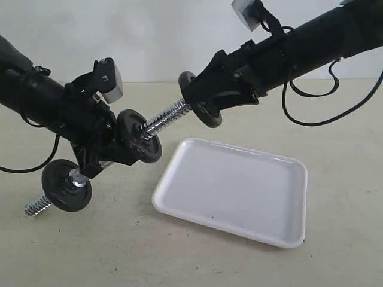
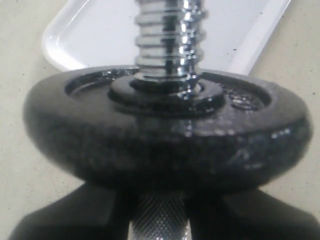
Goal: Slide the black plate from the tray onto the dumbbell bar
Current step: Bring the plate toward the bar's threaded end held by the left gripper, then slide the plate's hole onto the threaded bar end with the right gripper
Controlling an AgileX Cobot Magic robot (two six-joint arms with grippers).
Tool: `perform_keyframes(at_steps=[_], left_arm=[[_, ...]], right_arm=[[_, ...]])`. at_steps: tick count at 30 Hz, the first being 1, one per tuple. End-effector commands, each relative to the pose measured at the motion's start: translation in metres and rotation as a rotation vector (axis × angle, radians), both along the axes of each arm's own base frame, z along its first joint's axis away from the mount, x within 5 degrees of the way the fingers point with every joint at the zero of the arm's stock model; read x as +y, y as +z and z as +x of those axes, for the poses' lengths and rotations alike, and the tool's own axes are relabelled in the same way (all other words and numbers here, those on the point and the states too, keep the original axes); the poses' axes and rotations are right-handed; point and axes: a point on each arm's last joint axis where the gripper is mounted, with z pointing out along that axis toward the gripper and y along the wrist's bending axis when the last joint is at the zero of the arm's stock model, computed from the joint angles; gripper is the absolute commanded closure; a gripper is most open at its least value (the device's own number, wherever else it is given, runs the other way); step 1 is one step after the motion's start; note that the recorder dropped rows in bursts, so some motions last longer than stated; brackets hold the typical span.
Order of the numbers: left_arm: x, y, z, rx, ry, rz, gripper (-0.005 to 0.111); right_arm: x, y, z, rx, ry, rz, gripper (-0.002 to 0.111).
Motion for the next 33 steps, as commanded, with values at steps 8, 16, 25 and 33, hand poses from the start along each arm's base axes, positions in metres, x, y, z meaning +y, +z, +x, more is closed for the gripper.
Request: perform_keyframes(at_steps=[8,16,25,33], left_arm=[[-0.0078,0.0316,-0.0031,-0.019,0.03,-0.143,0.102],[-0.0075,0.0305,-0.0033,-0.019,0.033,-0.141,0.102],[-0.0074,0.0306,-0.0029,-0.027,0.031,-0.138,0.102],[-0.0067,0.0305,-0.0011,-0.045,0.041,-0.13,0.102]], right_arm=[[0.0027,0.0185,-0.0032,-0.01,-0.012,0.092,0.107],[0.0038,0.0213,-0.0023,-0.003,-0.026,0.125,0.107],[0.0019,0.0166,-0.0038,0.014,-0.016,0.07,0.107],[0.0053,0.0151,-0.0062,0.029,-0.006,0.051,0.107]])
